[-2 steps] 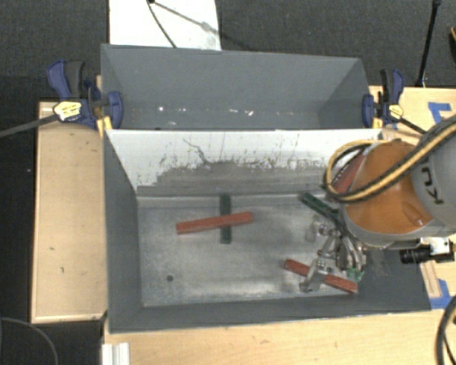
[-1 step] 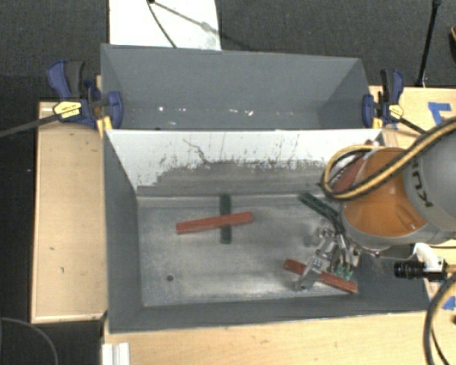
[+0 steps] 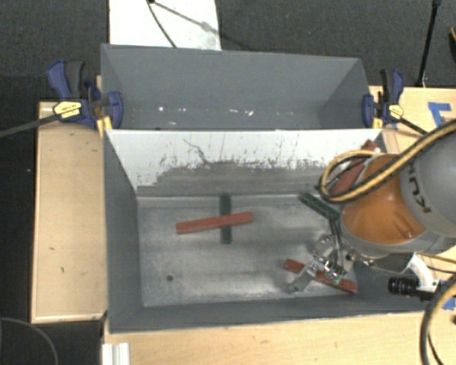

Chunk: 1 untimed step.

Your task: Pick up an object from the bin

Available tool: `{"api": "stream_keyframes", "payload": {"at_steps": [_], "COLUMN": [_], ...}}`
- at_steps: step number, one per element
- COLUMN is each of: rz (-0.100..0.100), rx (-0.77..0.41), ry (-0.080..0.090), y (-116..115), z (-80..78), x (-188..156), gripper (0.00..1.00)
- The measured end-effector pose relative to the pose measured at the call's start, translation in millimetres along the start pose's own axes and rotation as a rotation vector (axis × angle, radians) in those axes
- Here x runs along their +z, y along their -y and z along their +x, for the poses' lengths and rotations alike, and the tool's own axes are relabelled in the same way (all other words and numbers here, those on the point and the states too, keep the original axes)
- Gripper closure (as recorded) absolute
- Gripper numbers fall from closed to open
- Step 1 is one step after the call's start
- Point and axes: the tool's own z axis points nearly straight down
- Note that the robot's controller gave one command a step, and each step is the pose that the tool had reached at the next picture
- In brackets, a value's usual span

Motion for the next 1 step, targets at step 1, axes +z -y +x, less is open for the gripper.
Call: {"api": "stream_keyframes", "payload": {"at_steps": [1], "rz": [0.0], "rx": [-0.006], "ry": [0.001], "y": [-0.2], "z": [-0.6], "x": [-0.4], "gripper": [1.0]}}
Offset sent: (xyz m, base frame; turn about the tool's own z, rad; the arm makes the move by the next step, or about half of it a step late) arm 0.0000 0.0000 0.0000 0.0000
